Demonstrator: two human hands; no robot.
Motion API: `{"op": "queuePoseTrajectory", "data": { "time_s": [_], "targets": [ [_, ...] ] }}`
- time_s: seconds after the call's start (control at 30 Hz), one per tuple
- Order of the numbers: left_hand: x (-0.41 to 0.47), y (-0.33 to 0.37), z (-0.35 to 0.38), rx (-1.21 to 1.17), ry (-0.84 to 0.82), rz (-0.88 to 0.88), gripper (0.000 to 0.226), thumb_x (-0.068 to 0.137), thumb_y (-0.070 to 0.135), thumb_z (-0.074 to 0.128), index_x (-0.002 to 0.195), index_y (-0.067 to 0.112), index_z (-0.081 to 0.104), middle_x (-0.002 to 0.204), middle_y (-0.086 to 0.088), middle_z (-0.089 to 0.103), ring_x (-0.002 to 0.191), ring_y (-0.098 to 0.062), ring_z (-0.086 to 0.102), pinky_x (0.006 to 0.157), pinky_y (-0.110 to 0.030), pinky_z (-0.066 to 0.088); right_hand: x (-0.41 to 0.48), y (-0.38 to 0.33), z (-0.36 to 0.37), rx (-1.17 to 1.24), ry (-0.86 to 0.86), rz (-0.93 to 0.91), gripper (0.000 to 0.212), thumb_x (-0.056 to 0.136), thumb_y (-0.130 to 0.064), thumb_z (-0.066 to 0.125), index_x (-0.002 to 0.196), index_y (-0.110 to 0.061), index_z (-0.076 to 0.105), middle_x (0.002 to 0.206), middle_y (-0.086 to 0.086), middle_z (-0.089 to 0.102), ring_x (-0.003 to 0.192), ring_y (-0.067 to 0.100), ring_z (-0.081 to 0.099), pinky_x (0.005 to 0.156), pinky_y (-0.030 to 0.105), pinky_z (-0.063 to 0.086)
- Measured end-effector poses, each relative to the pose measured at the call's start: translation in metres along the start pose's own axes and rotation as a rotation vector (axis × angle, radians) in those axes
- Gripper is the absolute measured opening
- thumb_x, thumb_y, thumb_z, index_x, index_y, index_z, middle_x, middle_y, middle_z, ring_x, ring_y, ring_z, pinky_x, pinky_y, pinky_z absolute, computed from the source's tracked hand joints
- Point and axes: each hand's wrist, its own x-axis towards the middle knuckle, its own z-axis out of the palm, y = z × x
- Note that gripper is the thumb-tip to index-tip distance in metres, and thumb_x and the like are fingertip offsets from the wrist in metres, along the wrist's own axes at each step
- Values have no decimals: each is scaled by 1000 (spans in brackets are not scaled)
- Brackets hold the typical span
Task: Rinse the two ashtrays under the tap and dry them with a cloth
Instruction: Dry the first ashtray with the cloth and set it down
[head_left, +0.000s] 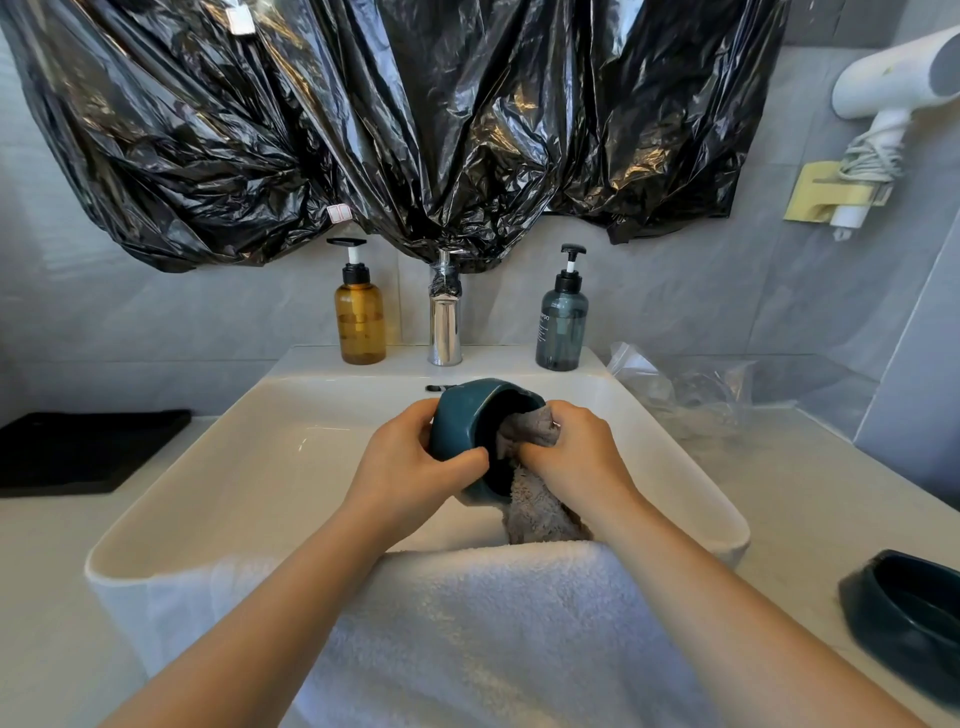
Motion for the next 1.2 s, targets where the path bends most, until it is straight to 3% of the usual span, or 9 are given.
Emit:
{"op": "queuePoseTrajectory", "data": {
  "time_s": [0.1, 0.27, 0.37, 0.5, 0.6, 0.77, 0.9, 1.07, 1.2],
  "targets": [
    [-1, 1, -1, -79, -24, -59, 50, 74, 32, 78, 116, 32, 51, 92, 10, 69, 83, -8, 68, 64, -18, 57, 1, 1, 0, 121, -13, 67, 16, 80, -13, 70, 96, -13, 67, 94, 3, 68, 88, 18, 62, 69, 26, 48],
    [-1, 2, 5, -87, -29, -68, 48, 59, 40, 83, 98, 28, 59, 91, 4, 72, 85, -19, 70, 74, -46, 59, 4, 6, 5, 248, 18, 157, 18, 77, -16, 72, 94, -11, 67, 91, 4, 69, 88, 22, 65, 77, 38, 55],
    [0, 2, 5, -28, -11, -27, 35, 68, 27, 81, 94, 30, 58, 89, 3, 71, 84, -18, 69, 73, -46, 58, 3, 3, 4, 152, 25, 116, 20, 79, -21, 72, 91, -9, 61, 90, 4, 66, 85, 22, 62, 69, 34, 49],
    [0, 0, 3, 40, -25, -14, 39, 60, 49, 69, 96, 36, 58, 90, 8, 70, 84, -16, 68, 71, -46, 59, -1, -3, 1, -66, 65, -28, 15, 82, -20, 66, 87, -18, 53, 86, -3, 61, 79, 20, 56, 54, 24, 35],
    [0, 0, 2, 60, -15, 5, 44, 65, 54, 65, 102, 32, 60, 92, 10, 70, 86, -12, 67, 74, -43, 59, -2, -2, -1, -76, 53, -64, 12, 81, -15, 65, 85, -19, 55, 82, -6, 60, 77, 17, 55, 52, 19, 32],
    [-1, 3, 0, -63, -51, -73, 49, 79, 40, 73, 120, 29, 49, 102, 5, 69, 87, -10, 68, 64, -18, 56, 2, 2, 1, 134, 4, 86, 19, 80, -13, 69, 99, -13, 69, 93, 1, 69, 87, 18, 63, 67, 24, 47],
    [-1, 2, 4, -50, -60, -107, 54, 65, 42, 82, 108, 25, 54, 95, 5, 70, 85, -15, 70, 75, -41, 60, 5, 4, 4, 292, 8, 186, 19, 79, -14, 72, 97, -13, 73, 91, 1, 72, 90, 19, 67, 79, 33, 55],
    [-2, 6, 4, 64, 10, 4, 28, 71, 30, 79, 89, 31, 57, 83, 4, 67, 80, -20, 65, 69, -41, 57, 4, 3, 4, 225, -7, 109, 19, 77, -20, 76, 95, -13, 71, 88, -1, 70, 84, 16, 65, 64, 24, 48],
    [-2, 4, 2, 102, 36, -9, 27, 62, 43, 66, 86, 31, 58, 78, 4, 68, 75, -20, 65, 66, -47, 56, 3, 0, 1, 26, 46, -1, 22, 79, -22, 72, 97, -11, 62, 89, -1, 63, 83, 18, 58, 64, 28, 43]
  ]
}}
